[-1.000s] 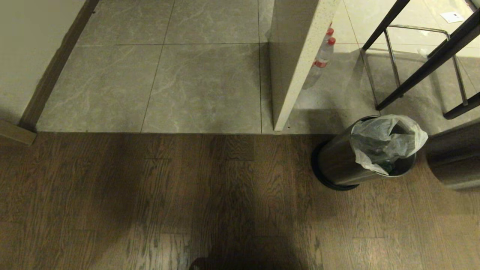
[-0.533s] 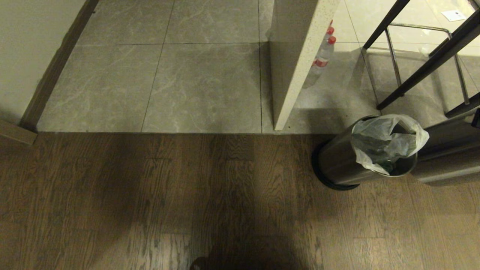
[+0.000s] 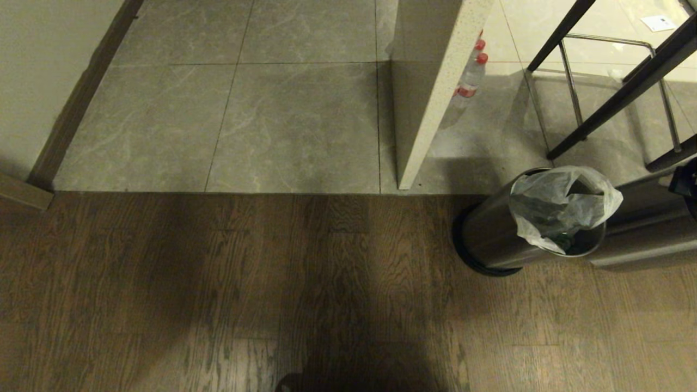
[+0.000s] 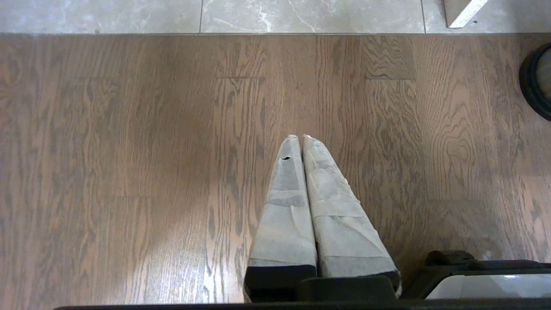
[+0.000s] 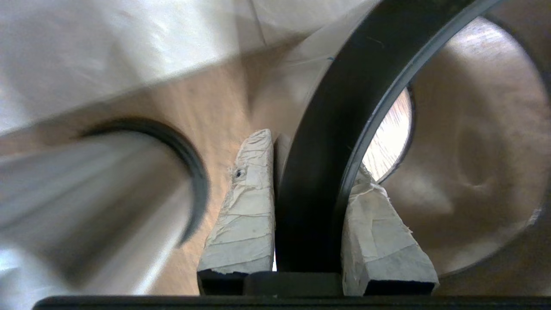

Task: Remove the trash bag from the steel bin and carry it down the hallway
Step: Place the outer trash can on the ground

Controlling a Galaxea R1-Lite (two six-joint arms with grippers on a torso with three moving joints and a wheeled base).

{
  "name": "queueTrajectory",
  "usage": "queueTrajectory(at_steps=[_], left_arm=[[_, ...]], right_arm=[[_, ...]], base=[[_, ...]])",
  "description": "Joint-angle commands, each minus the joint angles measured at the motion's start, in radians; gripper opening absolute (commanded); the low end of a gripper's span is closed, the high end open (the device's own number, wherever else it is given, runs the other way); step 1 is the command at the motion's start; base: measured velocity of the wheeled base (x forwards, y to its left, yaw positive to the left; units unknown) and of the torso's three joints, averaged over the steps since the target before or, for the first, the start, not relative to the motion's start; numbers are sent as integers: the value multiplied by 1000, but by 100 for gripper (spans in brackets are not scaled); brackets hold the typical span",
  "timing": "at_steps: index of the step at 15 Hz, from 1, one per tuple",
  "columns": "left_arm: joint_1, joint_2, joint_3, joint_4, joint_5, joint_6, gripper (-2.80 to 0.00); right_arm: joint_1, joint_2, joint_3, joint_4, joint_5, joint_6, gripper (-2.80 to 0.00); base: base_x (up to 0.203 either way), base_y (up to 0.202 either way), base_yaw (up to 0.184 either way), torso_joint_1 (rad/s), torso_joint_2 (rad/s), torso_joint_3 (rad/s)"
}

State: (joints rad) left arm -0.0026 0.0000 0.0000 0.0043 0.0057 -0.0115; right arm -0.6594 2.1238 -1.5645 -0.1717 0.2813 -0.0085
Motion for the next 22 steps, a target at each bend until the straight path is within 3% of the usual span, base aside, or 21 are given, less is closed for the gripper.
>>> queueTrajectory(at_steps=[1, 4, 9, 10, 20, 22], left_arm=[[0, 0, 2, 0, 0, -1, -280], [0, -2, 2, 0, 0, -1, -280], [0, -2, 2, 0, 0, -1, -280], [0, -2, 2, 0, 0, -1, -280], [0, -1, 2, 0, 1, -1, -280], [0, -2, 2, 0, 0, -1, -280]], right_arm=[[0, 16, 0, -2, 1, 1, -280], [0, 47, 4, -69, -2, 1, -280], [0, 47, 4, -69, -2, 1, -280], [0, 47, 4, -69, -2, 1, 0], [0, 89, 9, -88, -33, -46, 0], [0, 8, 42, -21, -21, -34, 0]], base=[[0, 0, 0, 0, 0, 0], [0, 0, 0, 0, 0, 0], [0, 0, 0, 0, 0, 0], [0, 0, 0, 0, 0, 0], [0, 0, 0, 0, 0, 0], [0, 0, 0, 0, 0, 0]])
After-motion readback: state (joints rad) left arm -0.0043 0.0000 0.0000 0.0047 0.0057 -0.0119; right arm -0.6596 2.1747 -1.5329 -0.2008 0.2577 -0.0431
